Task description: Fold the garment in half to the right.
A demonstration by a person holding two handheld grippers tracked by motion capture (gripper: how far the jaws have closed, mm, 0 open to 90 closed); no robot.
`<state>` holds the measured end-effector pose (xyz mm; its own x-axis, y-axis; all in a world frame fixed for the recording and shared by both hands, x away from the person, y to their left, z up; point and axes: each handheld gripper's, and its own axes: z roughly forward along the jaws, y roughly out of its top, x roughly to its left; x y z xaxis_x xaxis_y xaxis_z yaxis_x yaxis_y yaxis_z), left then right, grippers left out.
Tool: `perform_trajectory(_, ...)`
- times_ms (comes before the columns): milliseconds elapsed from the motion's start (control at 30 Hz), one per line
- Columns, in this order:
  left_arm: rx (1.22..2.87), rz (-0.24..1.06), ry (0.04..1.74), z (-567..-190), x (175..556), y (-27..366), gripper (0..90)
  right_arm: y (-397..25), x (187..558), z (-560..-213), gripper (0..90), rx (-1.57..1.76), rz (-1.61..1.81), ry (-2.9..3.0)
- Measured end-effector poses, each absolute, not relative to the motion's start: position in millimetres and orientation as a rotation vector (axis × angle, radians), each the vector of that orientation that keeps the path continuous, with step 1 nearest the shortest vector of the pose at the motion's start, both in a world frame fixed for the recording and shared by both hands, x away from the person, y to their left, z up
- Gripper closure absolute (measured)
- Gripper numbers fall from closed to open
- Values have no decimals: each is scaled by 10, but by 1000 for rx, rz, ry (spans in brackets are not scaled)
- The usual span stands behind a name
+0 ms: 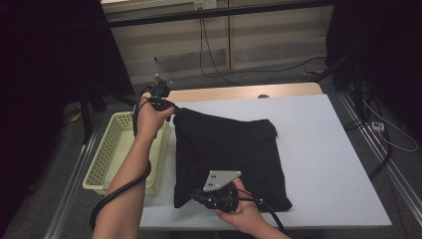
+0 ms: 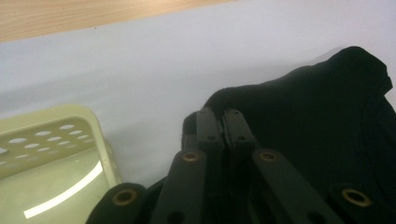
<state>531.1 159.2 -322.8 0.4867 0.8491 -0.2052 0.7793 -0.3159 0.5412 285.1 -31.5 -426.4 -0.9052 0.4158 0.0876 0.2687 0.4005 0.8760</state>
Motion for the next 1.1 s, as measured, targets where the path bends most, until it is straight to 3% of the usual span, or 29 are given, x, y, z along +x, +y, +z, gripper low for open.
perform_trajectory(1100, 2165, 186, 1377, -3130, 5470, 1606, 874, -199, 2895, -4194, 862, 637, 1573, 2444)
